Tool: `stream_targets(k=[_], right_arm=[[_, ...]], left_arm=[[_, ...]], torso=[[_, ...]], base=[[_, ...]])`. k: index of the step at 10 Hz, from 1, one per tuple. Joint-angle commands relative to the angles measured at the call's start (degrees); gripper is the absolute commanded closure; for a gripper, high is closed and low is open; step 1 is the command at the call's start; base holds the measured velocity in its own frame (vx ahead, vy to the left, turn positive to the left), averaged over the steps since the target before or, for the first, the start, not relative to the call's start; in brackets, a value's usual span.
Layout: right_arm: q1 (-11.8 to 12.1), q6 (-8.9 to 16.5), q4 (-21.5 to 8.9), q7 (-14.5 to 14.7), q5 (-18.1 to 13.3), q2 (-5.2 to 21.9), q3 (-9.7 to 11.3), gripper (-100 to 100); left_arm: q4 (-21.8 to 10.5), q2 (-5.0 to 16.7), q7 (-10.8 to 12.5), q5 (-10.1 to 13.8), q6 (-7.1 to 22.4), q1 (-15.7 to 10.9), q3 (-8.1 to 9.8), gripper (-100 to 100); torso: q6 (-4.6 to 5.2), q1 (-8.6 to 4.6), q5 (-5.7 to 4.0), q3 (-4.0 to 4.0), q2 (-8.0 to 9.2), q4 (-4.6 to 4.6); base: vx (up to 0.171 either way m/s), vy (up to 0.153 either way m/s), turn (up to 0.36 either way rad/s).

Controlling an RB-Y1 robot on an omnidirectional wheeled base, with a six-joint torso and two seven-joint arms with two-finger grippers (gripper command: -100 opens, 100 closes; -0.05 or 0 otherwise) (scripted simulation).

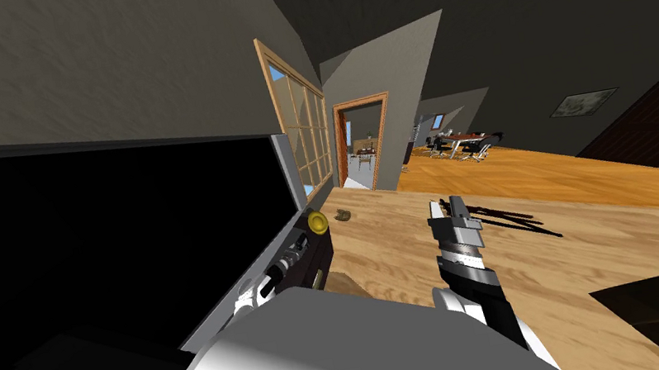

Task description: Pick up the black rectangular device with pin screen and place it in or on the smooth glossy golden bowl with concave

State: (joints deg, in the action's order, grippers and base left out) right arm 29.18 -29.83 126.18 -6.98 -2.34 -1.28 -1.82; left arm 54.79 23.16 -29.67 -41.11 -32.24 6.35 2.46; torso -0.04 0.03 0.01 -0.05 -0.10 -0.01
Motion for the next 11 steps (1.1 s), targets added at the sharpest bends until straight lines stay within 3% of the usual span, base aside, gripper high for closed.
stream_targets(k=[1, 2, 3, 4, 8, 9, 10, 11], right_arm=[[0.0, 0.0, 0.0, 0.0, 0.0, 0.0, 0.0, 0], [0.0, 0.0, 0.0, 0.0, 0.0, 0.0, 0.0, 0], [0.01, 0.0, 0.0, 0.0, 0.0, 0.0, 0.0, 0], [0.0, 0.0, 0.0, 0.0, 0.0, 0.0, 0.0, 0], [0.0, 0.0, 0.0, 0.0, 0.0, 0.0, 0.0, 0], [0.0, 0.0, 0.0, 0.0, 0.0, 0.0, 0.0, 0], [0.0, 0.0, 0.0, 0.0, 0.0, 0.0, 0.0, 0], [0.0, 0.0, 0.0, 0.0, 0.0, 0.0, 0.0, 0]], left_arm=[[0.0, 0.0, 0.0, 0.0, 0.0, 0.0, 0.0, 0], [-0.42, -1.55, -1.62, -0.05, -0.03, -0.03, 0.3, -100], [-0.2, -0.75, -0.59, -0.03, 0.04, -0.07, 0.11, -100], [-0.23, -0.84, -0.78, -0.04, 0.05, -0.09, 0.12, 100], [-0.22, -0.8, -0.83, -0.08, 0.05, -0.1, 0.1, 100], [-0.22, -0.8, -0.82, -0.07, 0.06, -0.1, 0.11, 0], [-0.21, -0.8, -0.82, -0.07, 0.06, -0.1, 0.11, 100], [-0.22, -0.79, -0.82, -0.07, 0.06, -0.1, 0.12, 0]], torso=[[0.0, 0.0, 0.0, 0.0, 0.0, 0.0], [0.0, -0.04, -0.01, 0.01, 0.02, 0.01], [0.01, -0.02, 0.0, -0.1, -0.19, -0.03], [0.0, -0.03, -0.01, -0.09, -0.15, -0.04], [-0.01, -0.04, 0.01, 0.02, 0.03, 0.01], [-0.01, -0.05, 0.01, 0.02, 0.03, 0.01], [0.0, -0.05, 0.01, 0.02, 0.03, 0.01], [0.0, -0.05, 0.01, 0.02, 0.04, 0.01]], base=[[0.0, 0.0, 0.0], [0.077, 0.012, 0.005], [0.05, 0.007, 0.0], [0.006, 0.001, 0.0], [0.0, 0.0, 0.0], [0.0, 0.0, 0.0], [0.0, 0.0, 0.0], [0.0, 0.0, 0.0]])
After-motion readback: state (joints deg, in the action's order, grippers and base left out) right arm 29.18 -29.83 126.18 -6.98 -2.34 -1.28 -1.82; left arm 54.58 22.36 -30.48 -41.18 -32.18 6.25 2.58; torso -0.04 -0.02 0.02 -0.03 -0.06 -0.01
